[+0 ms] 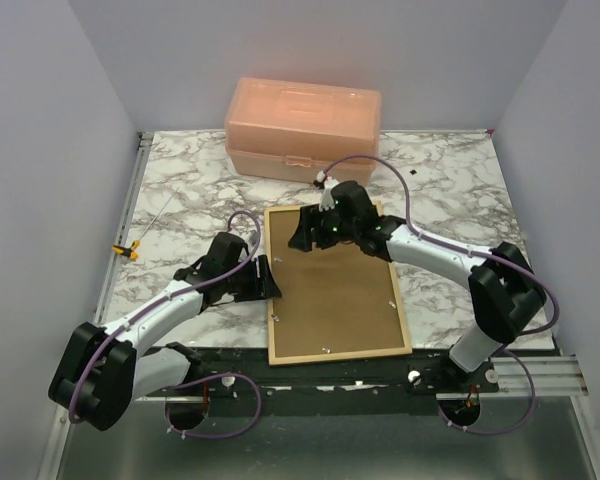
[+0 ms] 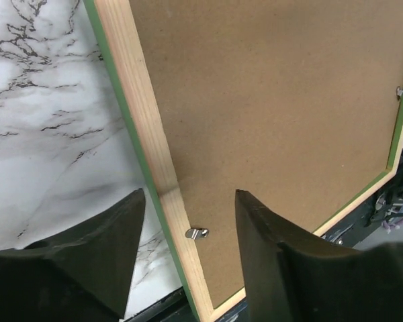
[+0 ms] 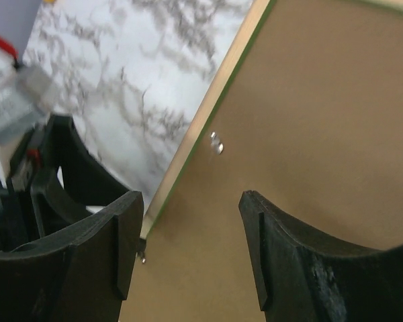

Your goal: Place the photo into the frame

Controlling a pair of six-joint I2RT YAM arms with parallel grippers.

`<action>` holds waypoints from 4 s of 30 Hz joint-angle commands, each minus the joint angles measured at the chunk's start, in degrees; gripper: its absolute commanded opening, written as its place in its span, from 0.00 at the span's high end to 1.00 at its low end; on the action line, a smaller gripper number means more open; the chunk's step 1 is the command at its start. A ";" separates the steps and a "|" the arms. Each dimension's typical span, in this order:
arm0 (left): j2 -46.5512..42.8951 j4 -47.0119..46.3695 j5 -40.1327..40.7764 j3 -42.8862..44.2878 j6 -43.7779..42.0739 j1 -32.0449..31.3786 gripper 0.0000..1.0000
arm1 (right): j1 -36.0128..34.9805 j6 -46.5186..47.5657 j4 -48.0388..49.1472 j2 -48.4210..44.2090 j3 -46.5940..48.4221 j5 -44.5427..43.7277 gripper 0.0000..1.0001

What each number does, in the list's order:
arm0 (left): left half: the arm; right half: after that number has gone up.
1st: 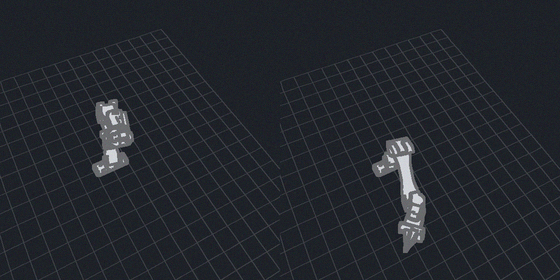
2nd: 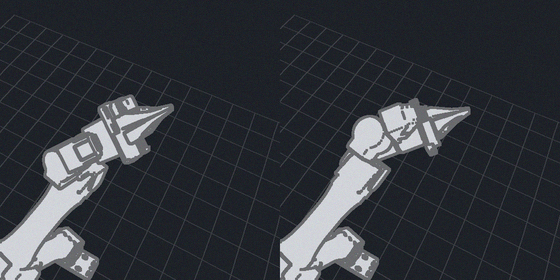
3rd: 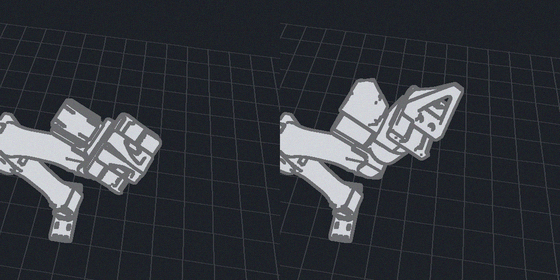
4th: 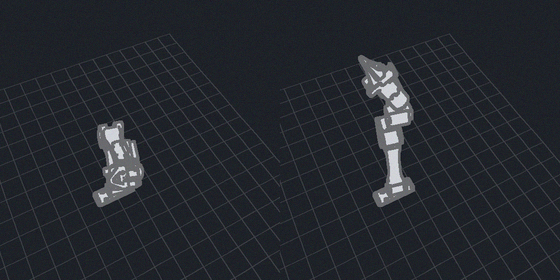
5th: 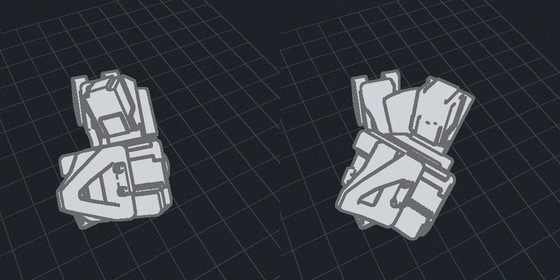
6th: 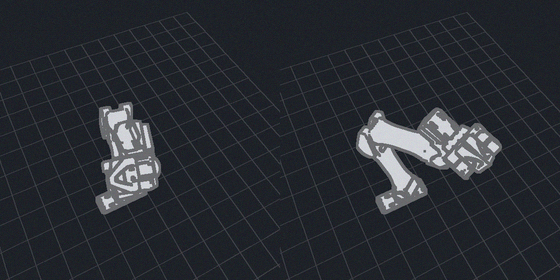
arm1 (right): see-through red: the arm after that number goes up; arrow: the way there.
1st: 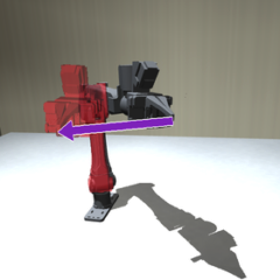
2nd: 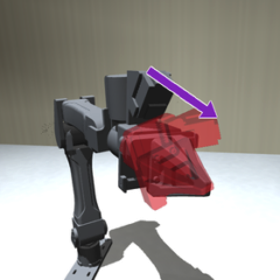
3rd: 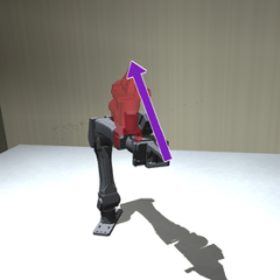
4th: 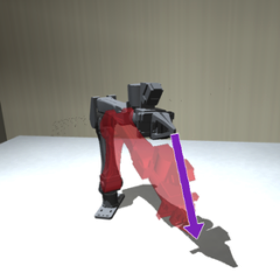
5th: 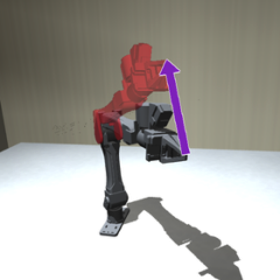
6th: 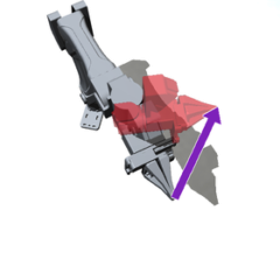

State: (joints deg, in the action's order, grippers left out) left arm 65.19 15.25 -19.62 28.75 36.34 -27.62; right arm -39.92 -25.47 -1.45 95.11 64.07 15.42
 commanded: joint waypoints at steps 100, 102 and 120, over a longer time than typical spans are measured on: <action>8.26 2.54 5.55 6.50 4.52 -2.18 0.33 | 8.38 -16.41 -27.41 -22.38 -28.29 -24.53 0.02; 9.21 2.36 5.59 6.84 4.66 -2.27 0.35 | 8.39 -15.62 -26.30 -19.47 -27.80 -22.32 0.03; 14.73 13.74 15.35 14.94 2.86 -1.74 0.38 | -4.10 -16.36 -23.05 -3.02 -19.43 -20.69 0.28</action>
State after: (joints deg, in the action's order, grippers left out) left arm 79.15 27.38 -5.96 40.75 39.42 -28.82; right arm -38.74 -39.27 -27.00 85.38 44.93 -9.13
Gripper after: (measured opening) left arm 0.617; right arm 0.740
